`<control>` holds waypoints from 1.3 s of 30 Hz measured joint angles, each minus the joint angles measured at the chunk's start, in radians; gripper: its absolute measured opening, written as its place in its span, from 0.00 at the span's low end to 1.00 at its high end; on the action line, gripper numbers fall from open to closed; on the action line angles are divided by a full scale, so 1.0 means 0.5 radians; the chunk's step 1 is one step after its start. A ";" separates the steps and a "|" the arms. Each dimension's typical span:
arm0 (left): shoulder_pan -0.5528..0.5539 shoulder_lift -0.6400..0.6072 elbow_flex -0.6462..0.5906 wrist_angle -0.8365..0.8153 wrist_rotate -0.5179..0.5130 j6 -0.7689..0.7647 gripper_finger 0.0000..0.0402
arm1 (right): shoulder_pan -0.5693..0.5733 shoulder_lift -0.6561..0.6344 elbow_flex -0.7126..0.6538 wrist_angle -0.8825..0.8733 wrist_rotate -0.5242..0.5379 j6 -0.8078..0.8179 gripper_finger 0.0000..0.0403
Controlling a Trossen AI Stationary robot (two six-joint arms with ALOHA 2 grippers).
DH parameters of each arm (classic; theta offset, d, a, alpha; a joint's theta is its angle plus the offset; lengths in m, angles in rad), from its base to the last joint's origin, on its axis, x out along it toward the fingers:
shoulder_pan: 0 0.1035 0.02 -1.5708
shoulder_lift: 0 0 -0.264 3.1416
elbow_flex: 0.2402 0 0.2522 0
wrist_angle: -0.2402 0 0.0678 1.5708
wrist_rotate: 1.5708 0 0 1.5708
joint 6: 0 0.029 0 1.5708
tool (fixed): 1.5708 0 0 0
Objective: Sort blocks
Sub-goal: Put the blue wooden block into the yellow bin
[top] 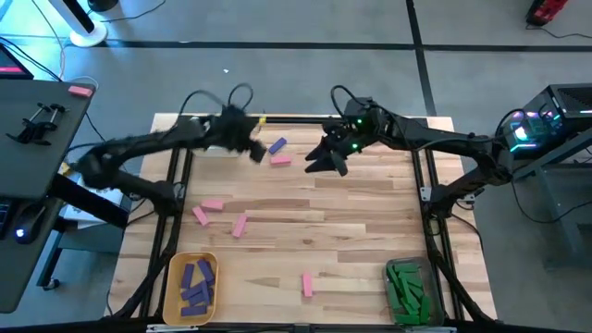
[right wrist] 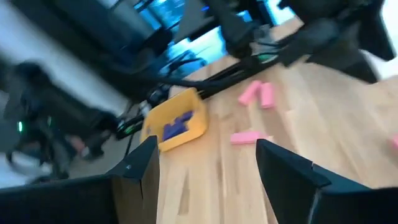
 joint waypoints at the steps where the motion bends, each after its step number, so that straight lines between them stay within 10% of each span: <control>1: 0.102 0.113 0.044 0.020 0.048 0.063 0.57 | 0.009 0.000 0.000 -0.002 0.060 0.054 0.50; 15: 0.330 1.339 1.084 -0.498 0.090 0.763 0.57 | 0.302 0.002 0.000 -0.012 0.864 0.472 0.50; 33: 0.157 1.676 1.154 -0.552 -0.143 0.728 0.56 | 0.409 0.003 0.000 -0.051 1.057 0.413 0.50; 39: 0.172 1.652 1.151 -0.657 0.019 0.869 0.31 | 0.409 0.004 0.000 -0.073 1.056 0.349 0.50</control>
